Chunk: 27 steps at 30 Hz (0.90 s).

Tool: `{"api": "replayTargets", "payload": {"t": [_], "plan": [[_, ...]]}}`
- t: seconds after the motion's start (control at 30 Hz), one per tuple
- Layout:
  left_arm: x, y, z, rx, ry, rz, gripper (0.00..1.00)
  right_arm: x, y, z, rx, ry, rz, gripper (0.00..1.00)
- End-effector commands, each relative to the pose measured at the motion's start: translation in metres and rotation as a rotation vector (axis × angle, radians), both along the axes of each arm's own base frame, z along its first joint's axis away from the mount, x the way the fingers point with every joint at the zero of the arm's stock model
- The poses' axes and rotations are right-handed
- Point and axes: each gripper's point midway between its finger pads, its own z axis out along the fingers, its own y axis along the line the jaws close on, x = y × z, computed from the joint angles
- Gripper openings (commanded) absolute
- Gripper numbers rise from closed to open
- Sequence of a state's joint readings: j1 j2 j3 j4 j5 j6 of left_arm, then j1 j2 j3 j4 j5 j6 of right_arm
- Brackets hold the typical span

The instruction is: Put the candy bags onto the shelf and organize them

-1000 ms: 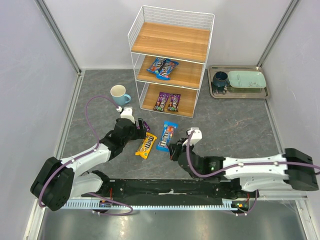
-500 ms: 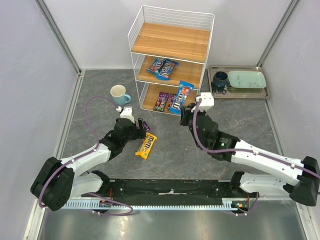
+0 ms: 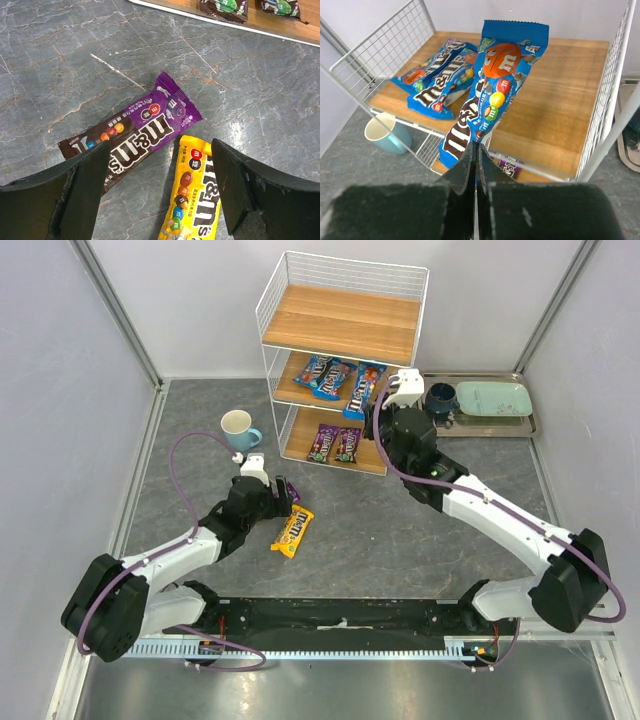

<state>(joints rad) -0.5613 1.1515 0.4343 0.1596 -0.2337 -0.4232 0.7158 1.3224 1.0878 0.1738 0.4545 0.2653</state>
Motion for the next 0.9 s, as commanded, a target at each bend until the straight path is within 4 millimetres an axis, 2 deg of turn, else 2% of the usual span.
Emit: {"api": "replayTargets", "payload": {"t": [0.0,0.4,0.73,0.87], "plan": [[0.009,0.000,0.009,0.002,-0.050,0.001,0.88,0.018,0.011,0.032,0.065,-0.077,0.064,0.00],[0.009,0.000,0.008,0.003,-0.045,-0.002,0.88,0.048,0.013,0.027,0.050,-0.088,0.079,0.00],[0.009,0.000,0.007,0.004,-0.042,-0.002,0.88,0.065,-0.010,0.028,0.051,-0.093,0.060,0.00],[0.010,0.000,0.006,0.006,-0.041,-0.002,0.88,0.070,-0.011,0.027,0.056,-0.092,0.061,0.00]]}}
